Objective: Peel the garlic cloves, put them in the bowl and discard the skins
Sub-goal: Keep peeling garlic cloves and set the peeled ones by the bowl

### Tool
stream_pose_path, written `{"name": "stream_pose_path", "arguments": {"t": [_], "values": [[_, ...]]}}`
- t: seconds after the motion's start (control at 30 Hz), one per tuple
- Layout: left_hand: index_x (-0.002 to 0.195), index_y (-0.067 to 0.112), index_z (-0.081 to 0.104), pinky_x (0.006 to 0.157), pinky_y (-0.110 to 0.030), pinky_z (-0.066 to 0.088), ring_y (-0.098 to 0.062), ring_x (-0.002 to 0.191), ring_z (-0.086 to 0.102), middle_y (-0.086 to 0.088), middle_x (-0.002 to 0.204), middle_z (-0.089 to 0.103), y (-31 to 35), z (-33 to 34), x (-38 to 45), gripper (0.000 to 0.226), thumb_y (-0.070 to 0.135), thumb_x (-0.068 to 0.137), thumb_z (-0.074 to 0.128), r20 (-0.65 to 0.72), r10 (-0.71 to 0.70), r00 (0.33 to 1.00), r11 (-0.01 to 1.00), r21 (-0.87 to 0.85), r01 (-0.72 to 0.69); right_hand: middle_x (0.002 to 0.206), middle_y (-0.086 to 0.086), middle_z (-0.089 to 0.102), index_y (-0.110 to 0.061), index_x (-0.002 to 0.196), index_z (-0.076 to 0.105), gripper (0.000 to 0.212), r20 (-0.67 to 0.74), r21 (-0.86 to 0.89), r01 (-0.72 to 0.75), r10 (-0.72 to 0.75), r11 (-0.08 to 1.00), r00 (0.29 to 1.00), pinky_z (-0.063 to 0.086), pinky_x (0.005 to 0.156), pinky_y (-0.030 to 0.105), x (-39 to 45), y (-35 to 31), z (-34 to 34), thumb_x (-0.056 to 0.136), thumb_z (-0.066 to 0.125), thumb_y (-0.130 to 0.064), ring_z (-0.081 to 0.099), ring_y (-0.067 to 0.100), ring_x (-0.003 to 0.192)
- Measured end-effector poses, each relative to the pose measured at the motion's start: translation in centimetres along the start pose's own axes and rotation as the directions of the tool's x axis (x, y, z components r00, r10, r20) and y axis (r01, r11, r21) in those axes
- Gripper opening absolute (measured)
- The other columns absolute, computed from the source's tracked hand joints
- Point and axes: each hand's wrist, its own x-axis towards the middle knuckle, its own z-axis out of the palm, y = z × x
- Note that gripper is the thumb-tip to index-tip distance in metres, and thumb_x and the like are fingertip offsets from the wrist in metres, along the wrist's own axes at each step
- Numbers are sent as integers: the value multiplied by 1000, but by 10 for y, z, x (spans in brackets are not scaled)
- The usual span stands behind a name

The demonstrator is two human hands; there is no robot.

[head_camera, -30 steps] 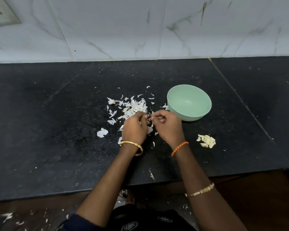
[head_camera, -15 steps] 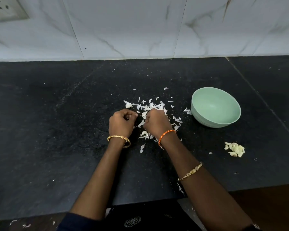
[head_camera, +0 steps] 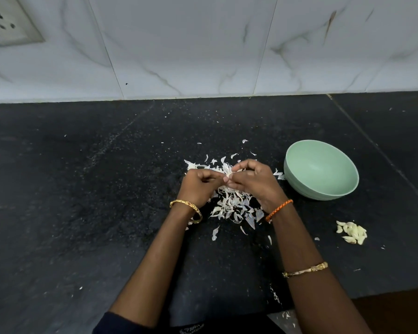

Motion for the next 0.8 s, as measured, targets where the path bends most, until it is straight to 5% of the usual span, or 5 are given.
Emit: {"name": "stream_pose_path", "arguments": {"t": [0.37, 0.43, 0.57, 0.8], "values": [[87, 1, 72, 50, -8, 42, 6, 46, 55, -2, 69, 67, 8, -2, 12, 9, 9, 84, 70, 15, -95, 995, 995, 25, 94, 84, 16, 72, 3, 88, 68, 13, 67, 130, -22, 14, 991, 998, 59, 72, 25, 6, -1, -5, 76, 70, 9, 72, 20, 75], [81, 5, 73, 59, -17, 50, -3, 58, 60, -5, 71, 70, 6, 0, 11, 7, 12, 82, 72, -16, -80, 997, 995, 57, 81, 83, 15, 71, 2, 87, 68, 12, 53, 97, -26, 21, 995, 998, 59, 69, 23, 5, 0, -2, 77, 71, 7, 72, 18, 71], [69, 12, 69, 46, -12, 38, 2, 43, 44, 4, 56, 58, 4, 5, 7, 13, 17, 80, 74, -52, -24, 998, 981, 189, 34, 79, 12, 71, 1, 86, 67, 9, 11, 61, -40, 39, 997, 999, 58, 61, 19, 1, 2, 0, 79, 70, 6, 71, 16, 66], [62, 12, 64, 45, -10, 36, -1, 44, 44, 7, 53, 54, 5, 14, 0, 17, 9, 77, 73, -106, 114, 988, 944, 322, -74, 80, 13, 68, 2, 83, 67, 11, -60, 97, -14, 19, 995, 998, 57, 60, 19, -6, 10, 9, 81, 65, 12, 69, 13, 66]]}}
